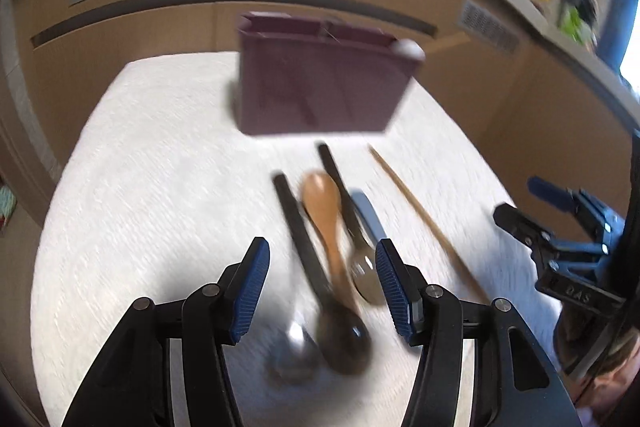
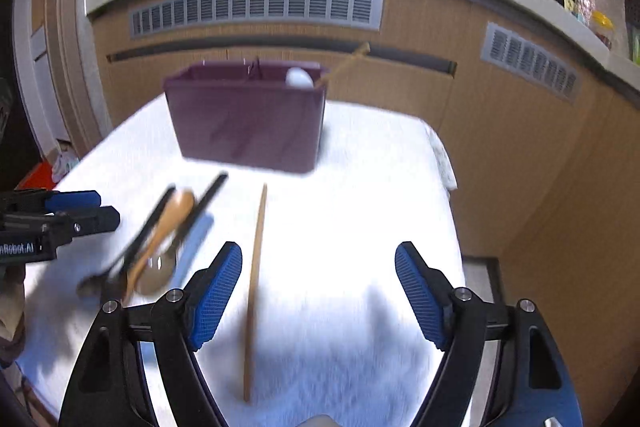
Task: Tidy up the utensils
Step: 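Carry ball and chopstick over the holder and release both into it, then grasp the second chopstick with the right tool while the left tool reaches the wooden spoon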
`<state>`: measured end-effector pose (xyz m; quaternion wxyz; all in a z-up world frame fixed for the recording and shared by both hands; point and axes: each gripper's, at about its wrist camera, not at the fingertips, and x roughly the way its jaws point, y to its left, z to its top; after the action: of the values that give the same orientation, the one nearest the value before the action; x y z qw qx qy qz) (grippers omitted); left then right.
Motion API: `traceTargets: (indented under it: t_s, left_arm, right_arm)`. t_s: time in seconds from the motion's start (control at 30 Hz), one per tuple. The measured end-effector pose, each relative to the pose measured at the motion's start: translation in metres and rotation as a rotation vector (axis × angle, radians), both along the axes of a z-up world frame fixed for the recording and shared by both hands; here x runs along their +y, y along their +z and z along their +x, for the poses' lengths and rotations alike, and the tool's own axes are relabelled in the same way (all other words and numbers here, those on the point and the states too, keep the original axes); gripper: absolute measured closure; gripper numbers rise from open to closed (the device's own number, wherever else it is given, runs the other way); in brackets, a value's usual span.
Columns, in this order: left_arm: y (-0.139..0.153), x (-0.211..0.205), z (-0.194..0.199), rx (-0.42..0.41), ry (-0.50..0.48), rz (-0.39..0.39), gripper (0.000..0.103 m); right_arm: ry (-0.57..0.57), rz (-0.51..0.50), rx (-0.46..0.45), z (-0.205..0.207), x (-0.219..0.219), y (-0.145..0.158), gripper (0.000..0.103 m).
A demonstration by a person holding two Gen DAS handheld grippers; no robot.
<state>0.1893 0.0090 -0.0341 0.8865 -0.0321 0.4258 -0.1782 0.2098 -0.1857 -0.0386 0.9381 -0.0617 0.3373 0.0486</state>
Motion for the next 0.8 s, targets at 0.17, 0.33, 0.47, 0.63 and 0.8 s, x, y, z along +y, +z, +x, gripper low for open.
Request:
traceTargets:
  t_s: [0.17, 0.33, 0.47, 0.63, 0.8]
  left_arm:
    - [-0.002, -0.031, -0.022, 0.033, -0.128, 0.005, 0.047]
    - [0.009, -0.024, -0.013, 0.007, -0.049, -0.021, 0.047]
    - [0.008, -0.015, 0.026, 0.066, -0.007, -0.042, 0.067]
    - [0.004, -0.03, 0.066, 0.13, -0.052, 0.042, 0.067]
    - [-0.009, -0.044, 0.091, 0.168, -0.036, 0.178, 0.066]
  right_arm:
    - [-0.055, -0.058, 0.008, -0.015, -0.007, -0.013, 0.023]
    - [-0.088, -0.051, -0.011, -0.023, -0.015, -0.016, 0.019]
    - [-0.08, 0.001, -0.014, -0.028, -0.016, -0.019, 0.019]
    - [-0.054, 0.009, -0.012, -0.032, -0.009, -0.026, 0.019]
    - [-0.025, -0.01, -0.032, -0.036, -0.003, -0.025, 0.018]
